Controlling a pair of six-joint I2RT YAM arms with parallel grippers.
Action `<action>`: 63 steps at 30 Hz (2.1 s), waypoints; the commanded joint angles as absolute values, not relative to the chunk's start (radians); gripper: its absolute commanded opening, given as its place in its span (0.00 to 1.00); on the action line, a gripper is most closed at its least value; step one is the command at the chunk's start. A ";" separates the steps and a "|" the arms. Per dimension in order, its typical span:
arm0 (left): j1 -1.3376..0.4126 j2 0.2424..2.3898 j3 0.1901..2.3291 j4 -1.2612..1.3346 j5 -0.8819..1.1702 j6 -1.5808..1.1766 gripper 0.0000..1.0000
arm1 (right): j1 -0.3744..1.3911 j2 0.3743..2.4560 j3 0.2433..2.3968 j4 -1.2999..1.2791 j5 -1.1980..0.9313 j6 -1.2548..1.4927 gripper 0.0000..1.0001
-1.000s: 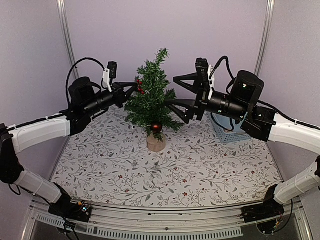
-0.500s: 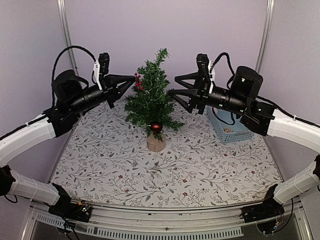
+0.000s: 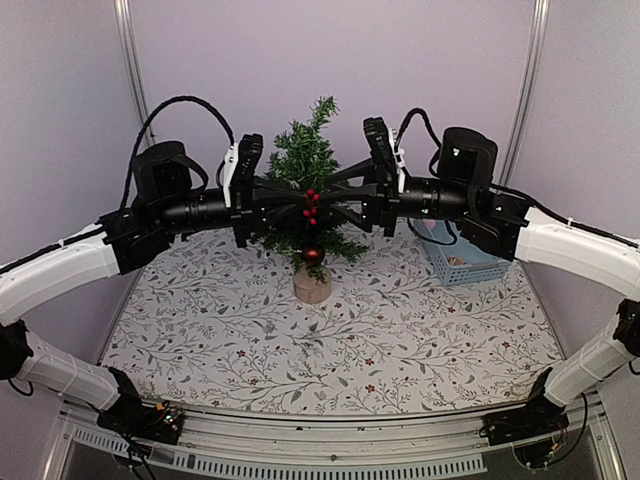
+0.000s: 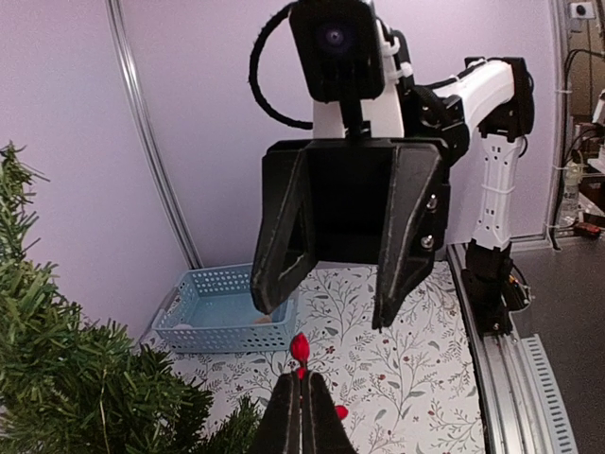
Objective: Decorate the small christmas tree
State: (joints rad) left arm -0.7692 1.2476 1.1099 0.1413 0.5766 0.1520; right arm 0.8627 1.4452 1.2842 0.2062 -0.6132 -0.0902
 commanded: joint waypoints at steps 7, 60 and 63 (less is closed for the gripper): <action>-0.793 1.268 1.147 0.121 0.615 0.173 0.00 | 0.863 1.486 1.346 0.159 -0.660 -0.097 0.31; -0.648 1.119 0.953 0.313 0.287 -0.083 0.99 | 0.701 1.735 1.333 0.878 -0.349 0.213 0.00; -0.644 1.114 0.947 0.311 0.287 -0.079 0.99 | 0.692 1.779 1.348 0.890 -0.347 0.223 0.00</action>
State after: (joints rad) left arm -0.6579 1.1362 0.9649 0.2825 0.2974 -0.0795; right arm 0.7059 1.7332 1.3071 0.8345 -0.3611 0.1883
